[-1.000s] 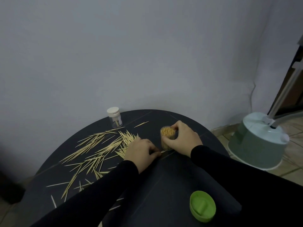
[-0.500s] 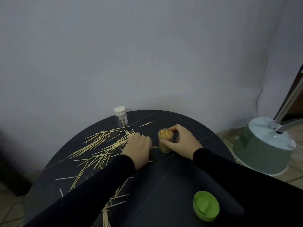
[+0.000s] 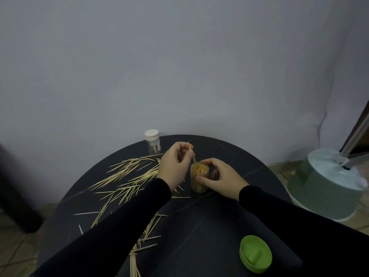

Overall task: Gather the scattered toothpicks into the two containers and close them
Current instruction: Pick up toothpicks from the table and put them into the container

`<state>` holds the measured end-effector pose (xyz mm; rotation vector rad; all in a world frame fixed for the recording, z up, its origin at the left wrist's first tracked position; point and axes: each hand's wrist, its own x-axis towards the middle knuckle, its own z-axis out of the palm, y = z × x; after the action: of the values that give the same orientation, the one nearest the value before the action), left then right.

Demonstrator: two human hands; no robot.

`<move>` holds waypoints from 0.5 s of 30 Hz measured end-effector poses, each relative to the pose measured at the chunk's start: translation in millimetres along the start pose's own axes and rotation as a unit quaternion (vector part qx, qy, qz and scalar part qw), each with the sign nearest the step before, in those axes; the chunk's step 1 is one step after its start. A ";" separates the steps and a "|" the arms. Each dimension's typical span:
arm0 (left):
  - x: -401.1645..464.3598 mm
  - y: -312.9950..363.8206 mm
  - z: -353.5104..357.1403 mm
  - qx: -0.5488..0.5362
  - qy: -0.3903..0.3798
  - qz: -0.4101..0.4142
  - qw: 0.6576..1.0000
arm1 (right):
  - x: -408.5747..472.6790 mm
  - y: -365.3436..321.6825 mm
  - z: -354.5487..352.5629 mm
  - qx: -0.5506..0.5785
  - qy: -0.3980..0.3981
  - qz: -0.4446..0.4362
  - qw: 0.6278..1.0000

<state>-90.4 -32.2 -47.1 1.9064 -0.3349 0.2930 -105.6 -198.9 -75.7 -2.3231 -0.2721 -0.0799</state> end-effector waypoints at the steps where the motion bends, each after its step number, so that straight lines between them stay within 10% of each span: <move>1: -0.9 -3.9 1.6 0.015 -0.003 0.010 1.000 | -0.2 0.2 0.0 0.001 0.002 -0.003 1.000; 9: -4.3 -20.3 -3.8 0.258 -0.044 0.166 0.951 | -2.4 -2.7 -2.0 -0.003 0.004 -0.009 1.000; 15: -1.4 -22.4 -22.0 0.231 -0.072 0.136 0.961 | -4.1 -8.2 -0.9 -0.097 0.019 -0.010 0.995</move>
<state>-84.4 -3.9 -59.4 2.3488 -0.6759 0.4451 -111.4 -194.8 -69.9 -2.5093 -0.2786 -0.1655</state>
